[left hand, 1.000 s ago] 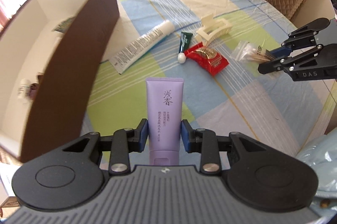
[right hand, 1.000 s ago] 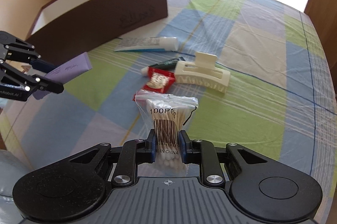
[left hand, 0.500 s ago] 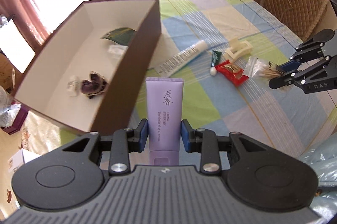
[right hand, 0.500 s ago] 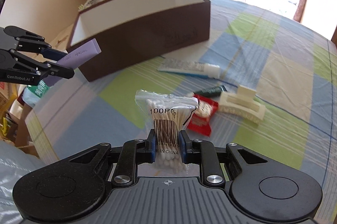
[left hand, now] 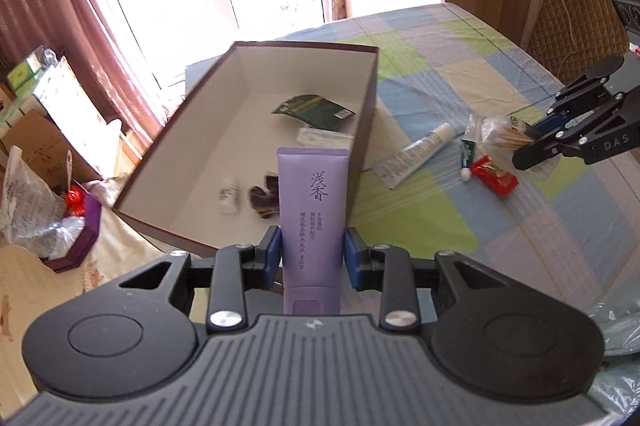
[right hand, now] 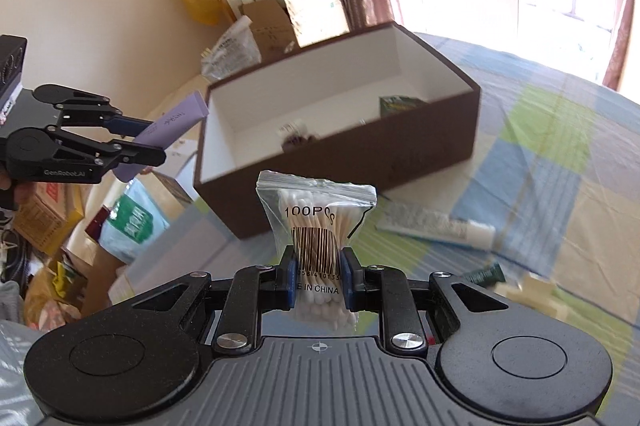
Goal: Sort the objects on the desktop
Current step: 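Carry the cream tube and cotton swab bag over the brown box with both tools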
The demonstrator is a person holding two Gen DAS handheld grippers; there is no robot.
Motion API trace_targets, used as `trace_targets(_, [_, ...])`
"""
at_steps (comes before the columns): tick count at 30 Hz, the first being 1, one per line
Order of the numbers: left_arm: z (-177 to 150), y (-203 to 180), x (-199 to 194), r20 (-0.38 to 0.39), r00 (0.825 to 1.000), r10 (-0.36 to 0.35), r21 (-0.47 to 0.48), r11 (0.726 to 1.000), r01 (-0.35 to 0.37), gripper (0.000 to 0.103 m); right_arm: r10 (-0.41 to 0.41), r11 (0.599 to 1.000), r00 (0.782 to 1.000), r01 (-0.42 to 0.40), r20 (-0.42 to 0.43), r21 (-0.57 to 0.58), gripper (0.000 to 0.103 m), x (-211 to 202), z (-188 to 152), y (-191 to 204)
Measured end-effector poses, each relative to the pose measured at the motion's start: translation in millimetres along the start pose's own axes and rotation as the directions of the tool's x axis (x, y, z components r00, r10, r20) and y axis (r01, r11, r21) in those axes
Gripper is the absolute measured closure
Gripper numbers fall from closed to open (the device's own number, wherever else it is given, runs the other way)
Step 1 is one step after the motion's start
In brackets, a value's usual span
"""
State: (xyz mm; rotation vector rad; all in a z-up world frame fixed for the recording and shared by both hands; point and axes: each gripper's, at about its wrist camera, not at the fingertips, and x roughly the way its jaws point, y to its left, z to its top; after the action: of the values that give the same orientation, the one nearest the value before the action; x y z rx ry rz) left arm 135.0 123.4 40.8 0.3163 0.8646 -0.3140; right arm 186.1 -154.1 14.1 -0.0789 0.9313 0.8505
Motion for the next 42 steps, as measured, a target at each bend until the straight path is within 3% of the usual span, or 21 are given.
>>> trace_targets(10, [29, 43, 6, 0.039, 0.999, 0.035, 0.086, 0.996, -0.038, 0.075, 0.028, 0.997, 0.998, -0.024, 0.058, -0.069, 0.079, 20, 73, 19])
trace_targets(19, [63, 71, 44, 0.028, 0.999, 0.042, 0.143, 0.989, -0.045, 0.075, 0.044, 0.999, 0.998, -0.044, 0.037, 0.012, 0.079, 71, 135, 13])
trace_targets(35, [91, 108, 165, -0.089, 0.996, 0.009, 0.055, 0.998, -0.004, 0.075, -0.066, 0.986, 0.997, 0.072, -0.047, 0.152, 0.079, 157, 167, -35])
trace_targets(42, [98, 116, 197, -0.126, 0.992, -0.007, 0.029, 1.000, 0.011, 0.075, -0.099, 0.974, 0.992, 0.113, -0.084, 0.196, 0.079, 188, 177, -55])
